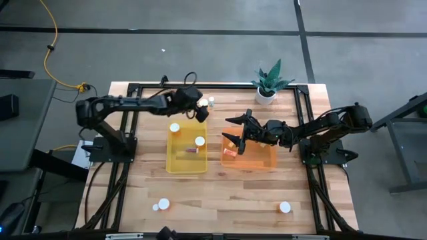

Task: Pick and place medicine bottles into bin by pill shape (circle, oval)
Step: Put the top large orange capsule bottle into the yellow bin

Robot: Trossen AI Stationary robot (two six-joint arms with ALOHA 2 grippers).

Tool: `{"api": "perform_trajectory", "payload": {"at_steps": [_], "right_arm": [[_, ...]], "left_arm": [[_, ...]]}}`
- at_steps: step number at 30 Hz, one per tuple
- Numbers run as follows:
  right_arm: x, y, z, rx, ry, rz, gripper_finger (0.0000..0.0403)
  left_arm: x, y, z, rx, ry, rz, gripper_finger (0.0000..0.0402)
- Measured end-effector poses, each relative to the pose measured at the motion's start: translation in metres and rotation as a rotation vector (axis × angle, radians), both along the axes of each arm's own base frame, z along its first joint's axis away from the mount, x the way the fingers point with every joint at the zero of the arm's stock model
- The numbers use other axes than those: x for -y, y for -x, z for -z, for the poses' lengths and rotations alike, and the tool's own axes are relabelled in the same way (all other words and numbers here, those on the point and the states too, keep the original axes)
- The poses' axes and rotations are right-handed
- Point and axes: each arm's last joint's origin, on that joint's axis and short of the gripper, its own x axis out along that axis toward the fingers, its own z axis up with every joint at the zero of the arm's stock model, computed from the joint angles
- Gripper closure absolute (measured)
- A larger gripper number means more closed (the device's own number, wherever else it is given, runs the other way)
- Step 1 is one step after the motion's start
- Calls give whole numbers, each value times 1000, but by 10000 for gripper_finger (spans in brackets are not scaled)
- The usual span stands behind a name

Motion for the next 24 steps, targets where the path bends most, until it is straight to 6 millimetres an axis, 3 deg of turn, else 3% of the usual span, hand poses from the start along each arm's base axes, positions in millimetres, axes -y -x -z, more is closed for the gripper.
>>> {"api": "perform_trajectory", "payload": {"at_steps": [11,17,24], "right_arm": [[0,0,0,-5,0,0,111],[0,0,1,-5,0,0,111],[0,0,1,-5,0,0,111]], "left_arm": [[-36,-31,16,-73,156,-71,73],[-41,-34,30,-110,160,-97,73],[-45,-31,32,-105,177,-116,73]]}}
